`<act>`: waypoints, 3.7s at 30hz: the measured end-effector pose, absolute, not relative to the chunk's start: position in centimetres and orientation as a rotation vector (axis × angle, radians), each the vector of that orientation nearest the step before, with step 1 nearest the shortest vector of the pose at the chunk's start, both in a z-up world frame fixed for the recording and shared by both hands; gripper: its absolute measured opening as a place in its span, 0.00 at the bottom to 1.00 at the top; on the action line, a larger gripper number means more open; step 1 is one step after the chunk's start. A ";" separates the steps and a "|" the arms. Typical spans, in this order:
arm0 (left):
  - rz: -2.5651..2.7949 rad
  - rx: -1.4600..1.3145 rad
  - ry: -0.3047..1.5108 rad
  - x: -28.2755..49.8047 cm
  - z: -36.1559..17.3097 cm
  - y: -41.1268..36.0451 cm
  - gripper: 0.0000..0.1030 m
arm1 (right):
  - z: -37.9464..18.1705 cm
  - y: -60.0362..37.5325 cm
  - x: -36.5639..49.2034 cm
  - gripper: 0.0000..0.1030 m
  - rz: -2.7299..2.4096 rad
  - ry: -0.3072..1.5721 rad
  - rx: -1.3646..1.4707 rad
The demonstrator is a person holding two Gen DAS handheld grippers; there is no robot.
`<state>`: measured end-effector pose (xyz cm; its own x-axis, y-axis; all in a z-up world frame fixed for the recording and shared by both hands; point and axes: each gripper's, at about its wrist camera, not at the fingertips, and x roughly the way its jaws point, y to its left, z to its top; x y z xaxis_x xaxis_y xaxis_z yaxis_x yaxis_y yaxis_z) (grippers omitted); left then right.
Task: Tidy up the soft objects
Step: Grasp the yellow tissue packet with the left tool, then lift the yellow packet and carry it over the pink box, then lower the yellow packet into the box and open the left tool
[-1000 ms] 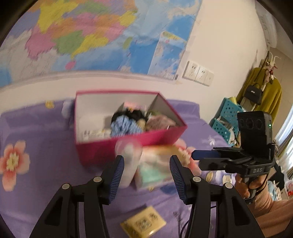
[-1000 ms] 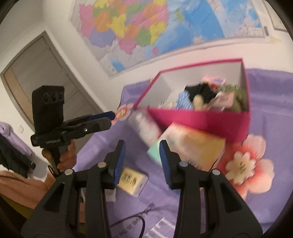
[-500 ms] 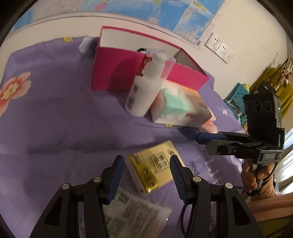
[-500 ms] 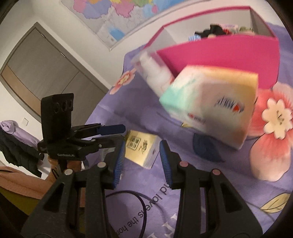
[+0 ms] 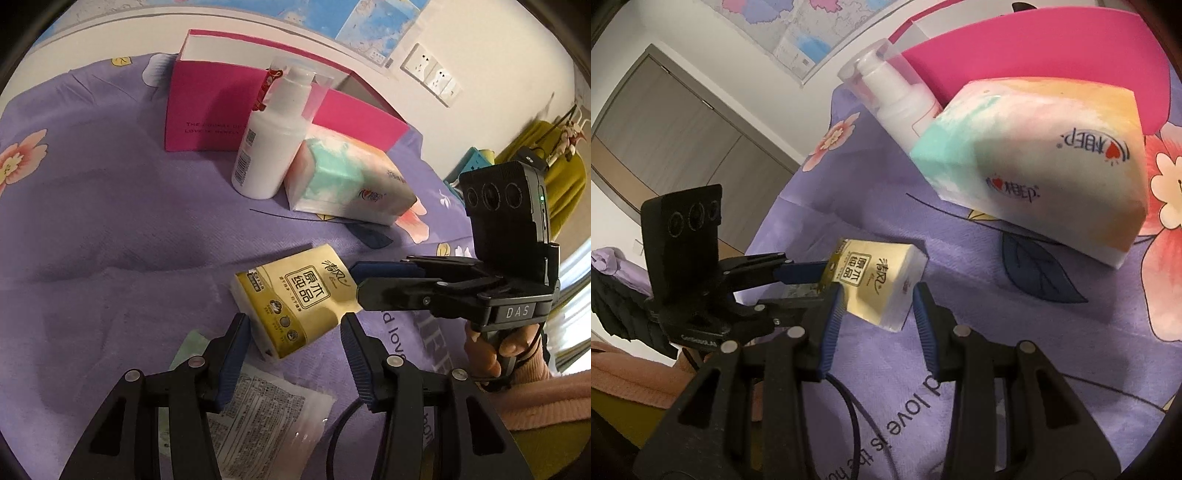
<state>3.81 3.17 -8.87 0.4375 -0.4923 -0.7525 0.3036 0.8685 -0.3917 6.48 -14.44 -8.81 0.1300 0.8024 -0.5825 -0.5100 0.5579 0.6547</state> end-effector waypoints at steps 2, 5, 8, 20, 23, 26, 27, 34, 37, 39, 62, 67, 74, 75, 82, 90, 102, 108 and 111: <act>-0.508 -0.212 1.008 3.9 -8.9 3.0 0.44 | -8.8 -14.4 6.3 0.40 0.976 1.064 0.326; -0.511 -0.206 1.010 4.1 -8.9 2.8 0.42 | -8.9 -14.4 6.1 0.40 0.973 1.064 0.333; -0.516 -0.206 1.008 4.3 -8.9 2.5 0.42 | -8.9 -14.4 6.0 0.39 0.959 1.060 0.319; -0.525 -0.206 0.987 4.2 -8.5 1.8 0.42 | -8.0 -14.6 5.8 0.38 0.932 1.027 0.302; -0.523 -0.198 0.971 4.0 -8.1 1.4 0.42 | -7.4 -14.9 5.7 0.38 0.935 1.010 0.299; -0.528 -0.196 0.949 3.9 -7.3 1.3 0.42 | -6.6 -15.1 5.6 0.38 0.934 0.986 0.292; -0.530 -0.197 0.940 3.9 -7.0 1.3 0.42 | -6.3 -15.1 5.5 0.38 0.934 0.975 0.291; -0.547 -0.197 0.843 3.6 -3.9 1.8 0.42 | -3.0 -15.9 5.4 0.38 0.958 0.887 0.284; -0.540 -0.181 0.795 3.5 -2.3 1.9 0.42 | -1.2 -16.1 5.4 0.38 0.970 0.837 0.276; -0.531 -0.163 0.764 3.6 -1.3 1.9 0.42 | 0.0 -16.0 5.5 0.38 0.976 0.802 0.265; -0.479 -0.172 0.641 12.1 5.3 5.0 0.42 | 6.2 -13.9 15.2 0.38 0.943 0.641 0.280; -0.458 -0.175 0.675 14.2 4.3 5.1 0.42 | 5.1 -13.5 17.5 0.38 0.918 0.686 0.305; -0.439 -0.194 0.721 17.4 3.1 5.3 0.42 | 3.1 -13.0 20.4 0.38 0.880 0.751 0.332; -0.433 -0.196 0.726 17.8 3.0 5.3 0.42 | 2.8 -12.9 20.7 0.38 0.880 0.759 0.337; -0.404 -0.217 0.779 20.9 1.7 5.6 0.42 | 1.2 -11.8 23.7 0.38 0.846 0.814 0.344; -0.349 -0.222 0.846 24.0 -0.1 5.8 0.42 | -0.2 -10.7 26.2 0.39 0.807 0.860 0.346; -0.308 -0.234 0.852 25.4 -0.6 5.7 0.42 | -1.2 -11.1 27.3 0.45 0.759 0.881 0.363; -0.269 -0.196 0.793 23.0 0.2 6.4 0.42 | -0.3 -13.0 25.8 0.46 0.773 0.843 0.392; -0.266 -0.203 0.749 20.7 0.8 7.5 0.42 | 0.6 -14.3 24.3 0.46 0.798 0.813 0.403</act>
